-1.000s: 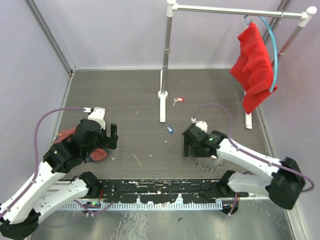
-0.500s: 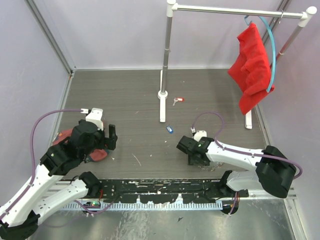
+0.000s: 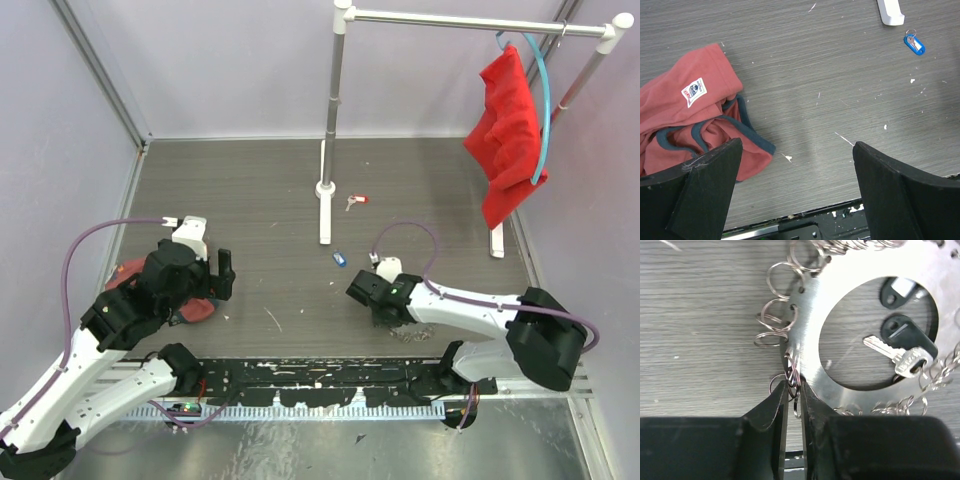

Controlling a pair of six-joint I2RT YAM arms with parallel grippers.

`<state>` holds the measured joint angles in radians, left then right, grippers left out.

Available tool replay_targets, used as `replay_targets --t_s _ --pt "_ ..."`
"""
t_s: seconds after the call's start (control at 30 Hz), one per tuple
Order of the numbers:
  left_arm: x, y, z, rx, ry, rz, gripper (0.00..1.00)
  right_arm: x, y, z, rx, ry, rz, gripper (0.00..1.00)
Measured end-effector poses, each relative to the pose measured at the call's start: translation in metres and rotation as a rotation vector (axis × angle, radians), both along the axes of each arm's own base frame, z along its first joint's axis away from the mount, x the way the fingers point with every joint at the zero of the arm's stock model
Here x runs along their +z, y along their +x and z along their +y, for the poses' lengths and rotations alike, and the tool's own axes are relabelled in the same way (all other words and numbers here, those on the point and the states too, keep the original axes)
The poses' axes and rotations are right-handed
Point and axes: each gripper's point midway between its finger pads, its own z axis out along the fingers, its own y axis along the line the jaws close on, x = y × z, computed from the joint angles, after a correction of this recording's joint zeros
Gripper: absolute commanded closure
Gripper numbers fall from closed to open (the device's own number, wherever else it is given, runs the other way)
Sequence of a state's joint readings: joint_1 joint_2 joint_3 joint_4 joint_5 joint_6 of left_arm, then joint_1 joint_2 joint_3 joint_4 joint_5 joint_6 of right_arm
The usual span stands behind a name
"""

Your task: Put the keys on the keyring

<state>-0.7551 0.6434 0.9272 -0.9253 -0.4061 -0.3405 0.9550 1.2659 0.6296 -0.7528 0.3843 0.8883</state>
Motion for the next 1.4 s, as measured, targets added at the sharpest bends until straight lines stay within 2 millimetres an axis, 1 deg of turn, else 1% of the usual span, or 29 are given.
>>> replay_targets --t_s 0.1,0.17,0.23,0.3,0.4,0.43,0.53,0.6,0.67,0.77,0.83,0.87,0.9,0.93,1.03,1.1,1.13,1.23,1.3,1.37,1.4 --pt "0.000 0.000 0.000 0.000 0.001 0.000 0.02 0.003 0.004 0.020 0.052 0.021 -0.009 0.84" --pt "0.000 0.000 0.000 0.000 0.001 0.000 0.02 0.004 0.004 0.040 0.095 0.045 -0.012 0.84" --pt "0.000 0.000 0.000 0.000 0.000 0.000 0.02 0.005 0.004 0.064 0.141 0.074 -0.014 0.85" --pt "0.000 0.000 0.000 0.000 0.001 0.000 0.02 0.006 0.003 0.095 0.197 0.108 -0.016 0.87" --pt "-0.001 0.000 0.000 -0.001 0.004 0.003 0.02 0.007 0.001 0.136 0.266 0.159 -0.020 0.88" --pt "-0.001 0.000 0.000 -0.001 0.005 0.004 0.02 0.008 0.001 0.151 0.291 0.179 -0.022 0.84" --pt "-0.002 0.001 -0.001 -0.002 0.011 0.008 0.02 0.014 0.003 0.190 0.354 0.248 -0.040 0.67" --pt "-0.002 0.001 0.000 0.001 0.012 0.007 0.02 0.024 0.005 0.206 0.375 0.294 -0.061 0.56" --pt "-0.002 0.002 0.000 0.007 0.008 0.005 0.02 0.034 0.009 0.216 0.389 0.334 -0.091 0.46" --pt "0.001 0.003 -0.004 0.018 -0.025 0.002 0.02 0.053 0.014 0.219 0.400 0.370 -0.138 0.37" --pt "0.007 0.005 -0.009 0.023 -0.061 0.000 0.02 0.073 0.018 0.214 0.395 0.395 -0.191 0.33" --pt "0.013 0.006 -0.013 0.024 -0.086 -0.004 0.02 0.081 0.020 0.210 0.391 0.404 -0.214 0.31" --pt "0.025 0.010 -0.019 0.026 -0.126 -0.016 0.02 0.094 0.023 0.204 0.380 0.414 -0.252 0.29" --pt "0.034 0.013 -0.024 0.026 -0.157 -0.031 0.02 0.102 0.025 0.198 0.369 0.419 -0.278 0.28" --pt "0.071 0.023 -0.044 0.009 -0.274 -0.079 0.02 0.121 0.034 0.176 0.334 0.425 -0.340 0.28" --pt "0.093 0.029 -0.054 0.000 -0.328 -0.107 0.02 0.124 0.042 0.162 0.302 0.425 -0.357 0.28" --pt "0.105 0.034 -0.059 0.000 -0.352 -0.122 0.02 0.122 0.047 0.153 0.282 0.419 -0.359 0.29" --pt "0.130 0.048 -0.071 0.013 -0.395 -0.154 0.02 0.109 0.054 0.132 0.246 0.389 -0.338 0.33" --pt "0.135 0.058 -0.077 0.029 -0.402 -0.162 0.02 0.099 0.048 0.126 0.254 0.387 -0.307 0.40" --pt "0.131 0.065 -0.081 0.044 -0.398 -0.155 0.02 0.090 0.038 0.124 0.264 0.402 -0.273 0.48" --pt "0.128 0.068 -0.084 0.052 -0.398 -0.150 0.02 0.086 0.034 0.123 0.264 0.416 -0.262 0.50"
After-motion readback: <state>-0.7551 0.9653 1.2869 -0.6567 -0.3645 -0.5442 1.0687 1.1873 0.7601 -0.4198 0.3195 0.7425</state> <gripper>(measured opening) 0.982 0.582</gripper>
